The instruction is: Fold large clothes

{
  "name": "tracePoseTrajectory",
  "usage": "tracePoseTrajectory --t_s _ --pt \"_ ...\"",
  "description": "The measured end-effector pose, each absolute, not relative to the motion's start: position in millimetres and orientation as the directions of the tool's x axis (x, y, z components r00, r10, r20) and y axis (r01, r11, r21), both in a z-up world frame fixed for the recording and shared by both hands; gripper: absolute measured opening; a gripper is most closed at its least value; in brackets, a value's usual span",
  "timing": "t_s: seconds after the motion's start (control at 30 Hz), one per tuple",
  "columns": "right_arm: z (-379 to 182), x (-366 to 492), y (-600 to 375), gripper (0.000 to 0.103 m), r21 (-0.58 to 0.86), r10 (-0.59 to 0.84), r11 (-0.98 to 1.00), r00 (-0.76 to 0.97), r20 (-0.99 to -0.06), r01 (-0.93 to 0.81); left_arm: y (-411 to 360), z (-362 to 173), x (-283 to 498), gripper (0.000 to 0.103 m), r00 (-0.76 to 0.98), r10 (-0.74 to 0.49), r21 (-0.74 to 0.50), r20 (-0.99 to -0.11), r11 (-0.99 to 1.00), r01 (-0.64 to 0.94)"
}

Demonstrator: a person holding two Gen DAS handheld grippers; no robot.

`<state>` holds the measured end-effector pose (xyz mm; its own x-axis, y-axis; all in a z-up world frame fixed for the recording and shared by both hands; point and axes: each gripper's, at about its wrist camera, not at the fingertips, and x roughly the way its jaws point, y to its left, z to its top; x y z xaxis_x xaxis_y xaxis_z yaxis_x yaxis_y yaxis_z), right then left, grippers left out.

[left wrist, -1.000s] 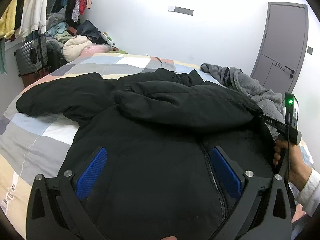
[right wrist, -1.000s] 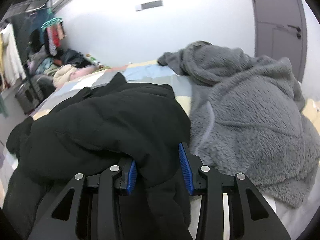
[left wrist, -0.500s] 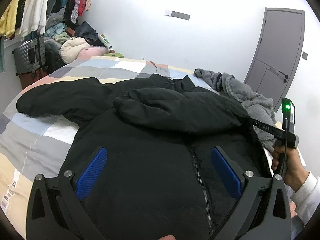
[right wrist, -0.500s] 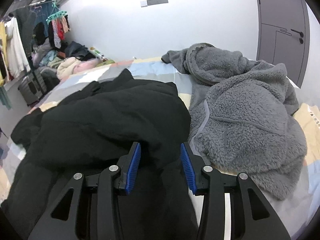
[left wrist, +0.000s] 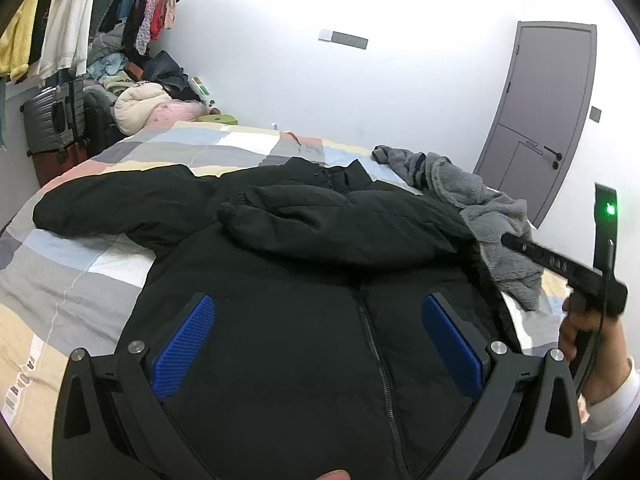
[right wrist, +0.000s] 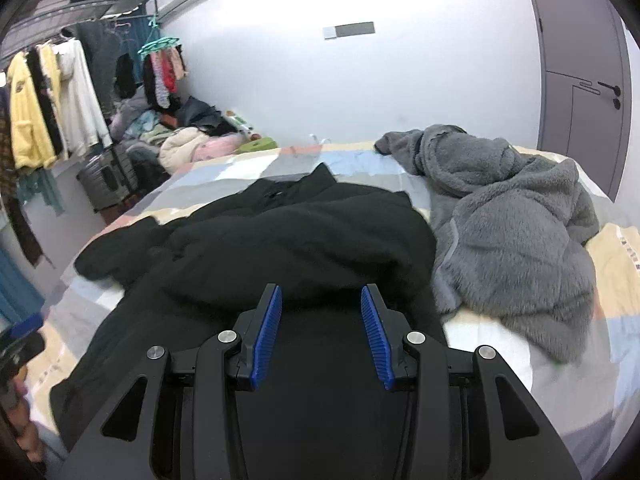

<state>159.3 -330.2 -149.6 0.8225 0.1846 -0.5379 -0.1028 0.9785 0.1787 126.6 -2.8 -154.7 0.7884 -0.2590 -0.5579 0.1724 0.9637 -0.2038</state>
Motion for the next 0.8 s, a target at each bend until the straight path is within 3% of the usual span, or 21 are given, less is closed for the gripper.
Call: tracePoseTrajectory --t_s 0.27,0.33,0.43,0.8 --pt "-143 97 -318 0.04 0.184 0.214 0.973 0.832 -0.511 -0.137 2 -146 112 0.103 0.801 -0.257 -0.196 -0.541 0.965 0.177" --pt "-138 82 -314 0.046 0.169 0.213 0.974 0.846 -0.488 -0.148 5 -145 113 0.103 0.8 -0.251 -0.186 -0.545 0.966 0.177" --pt "-134 64 -311 0.046 0.167 0.229 0.971 0.864 -0.449 -0.171 14 -142 119 0.103 0.787 -0.247 -0.192 -0.565 0.967 0.166" --pt "-146 53 -299 0.047 0.156 0.241 0.969 0.855 -0.46 -0.189 113 -115 174 0.103 0.772 -0.134 -0.213 -0.621 0.977 -0.002"
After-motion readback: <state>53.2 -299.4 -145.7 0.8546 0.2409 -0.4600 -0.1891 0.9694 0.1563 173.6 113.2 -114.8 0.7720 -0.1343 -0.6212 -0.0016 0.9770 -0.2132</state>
